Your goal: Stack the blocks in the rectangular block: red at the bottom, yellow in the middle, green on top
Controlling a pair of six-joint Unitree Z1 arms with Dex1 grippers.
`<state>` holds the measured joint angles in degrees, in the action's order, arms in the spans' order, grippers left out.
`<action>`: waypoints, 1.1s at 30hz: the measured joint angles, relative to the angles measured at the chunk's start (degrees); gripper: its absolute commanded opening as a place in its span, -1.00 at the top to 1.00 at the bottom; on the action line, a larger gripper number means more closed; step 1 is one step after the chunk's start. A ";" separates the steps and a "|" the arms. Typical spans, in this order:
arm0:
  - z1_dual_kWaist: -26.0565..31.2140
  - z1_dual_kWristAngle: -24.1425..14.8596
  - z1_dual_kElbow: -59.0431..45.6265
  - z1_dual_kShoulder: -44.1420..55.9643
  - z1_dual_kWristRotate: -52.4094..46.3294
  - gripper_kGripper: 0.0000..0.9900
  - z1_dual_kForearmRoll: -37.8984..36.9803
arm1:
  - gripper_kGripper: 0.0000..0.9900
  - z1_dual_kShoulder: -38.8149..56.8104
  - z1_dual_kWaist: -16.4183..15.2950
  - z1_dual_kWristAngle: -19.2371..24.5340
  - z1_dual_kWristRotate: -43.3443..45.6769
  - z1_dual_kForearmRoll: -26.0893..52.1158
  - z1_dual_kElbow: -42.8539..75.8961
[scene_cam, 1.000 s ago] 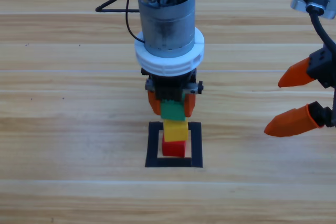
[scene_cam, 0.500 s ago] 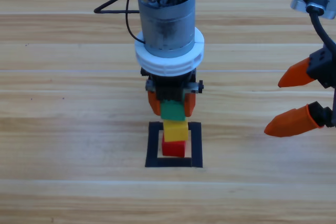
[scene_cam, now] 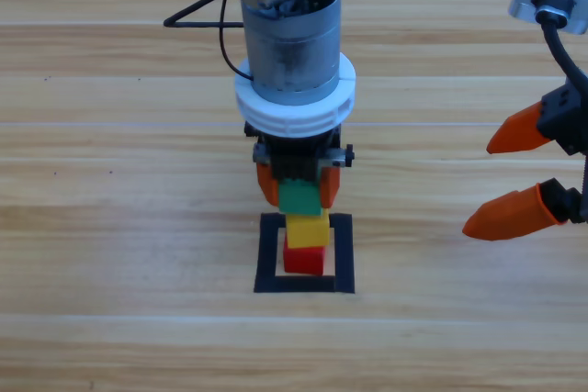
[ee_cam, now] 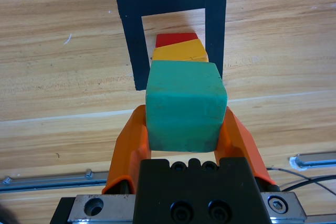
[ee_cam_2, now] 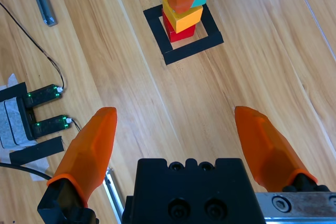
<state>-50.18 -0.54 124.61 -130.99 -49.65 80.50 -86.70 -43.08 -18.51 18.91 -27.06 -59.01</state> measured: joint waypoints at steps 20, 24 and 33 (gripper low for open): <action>-0.28 -0.01 0.00 -0.49 -0.23 0.69 0.00 | -0.99 0.00 0.00 0.00 0.00 0.00 0.00; -0.28 -0.01 0.01 -0.74 -0.23 0.69 0.00 | -0.99 0.00 0.00 0.00 0.00 0.00 0.00; -0.28 -0.03 0.21 -1.33 -0.23 0.60 0.00 | -0.99 0.00 0.00 0.00 0.00 0.00 0.00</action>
<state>-50.46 -0.57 124.82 -132.32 -49.88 80.51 -86.70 -43.08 -18.51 18.90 -27.06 -59.01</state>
